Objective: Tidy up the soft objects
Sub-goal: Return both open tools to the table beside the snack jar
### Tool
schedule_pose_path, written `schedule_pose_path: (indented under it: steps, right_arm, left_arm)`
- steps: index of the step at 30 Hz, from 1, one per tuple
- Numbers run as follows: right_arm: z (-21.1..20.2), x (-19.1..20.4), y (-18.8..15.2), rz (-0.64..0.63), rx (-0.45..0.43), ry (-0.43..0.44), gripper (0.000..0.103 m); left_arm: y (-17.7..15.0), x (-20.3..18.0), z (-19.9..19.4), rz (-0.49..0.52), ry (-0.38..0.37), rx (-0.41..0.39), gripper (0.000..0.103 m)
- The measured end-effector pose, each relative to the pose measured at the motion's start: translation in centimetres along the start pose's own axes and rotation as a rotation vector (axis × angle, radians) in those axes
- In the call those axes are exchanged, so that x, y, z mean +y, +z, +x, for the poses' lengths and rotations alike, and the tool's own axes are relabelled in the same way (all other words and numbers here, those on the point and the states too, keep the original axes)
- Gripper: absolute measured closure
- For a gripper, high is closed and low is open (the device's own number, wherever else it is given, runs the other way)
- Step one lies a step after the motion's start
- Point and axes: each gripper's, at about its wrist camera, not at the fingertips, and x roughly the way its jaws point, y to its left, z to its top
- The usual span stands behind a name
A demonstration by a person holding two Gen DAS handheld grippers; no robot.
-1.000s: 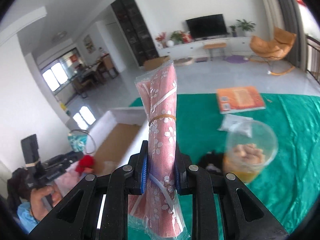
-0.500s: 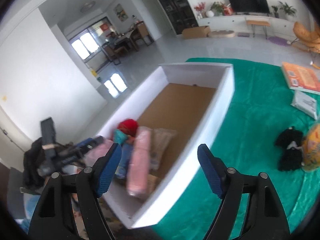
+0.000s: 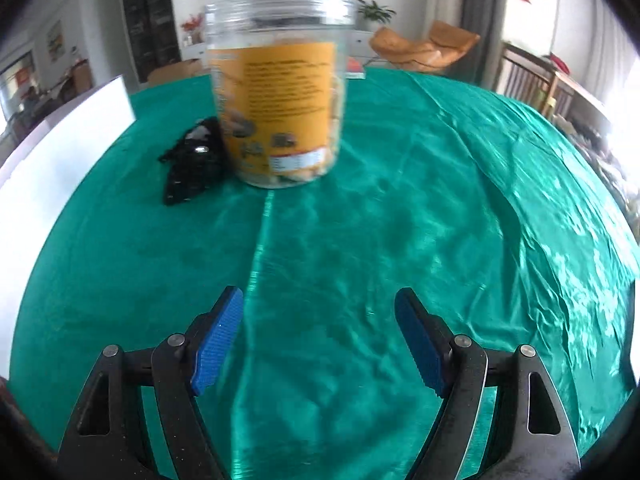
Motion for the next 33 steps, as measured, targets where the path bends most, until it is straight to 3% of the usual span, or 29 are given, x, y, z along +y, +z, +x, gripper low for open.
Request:
schedule_pose_path:
  steps: [5, 11, 21, 33]
  right_arm:
    - [0.8, -2.4, 0.2, 0.047, 0.039, -0.041, 0.021]
    - [1.6, -2.6, -0.1, 0.048, 0.023, -0.039, 0.018]
    - [1.6, -2.4, -0.3, 0.047, 0.023, -0.041, 0.017]
    - [1.6, -2.4, -0.3, 0.046, 0.023, -0.041, 0.016]
  left_arm:
    - [-2.7, -5.3, 4.9, 0.052, -0.082, 0.14, 0.0]
    - [-6.3, -7.2, 9.6, 0.075, -0.078, 0.284, 0.0]
    - [-7.6, -4.9, 11.2, 0.024, -0.008, 0.31, 0.0]
    - [-8.1, -3.9, 11.3, -0.002, 0.004, 0.328, 0.0]
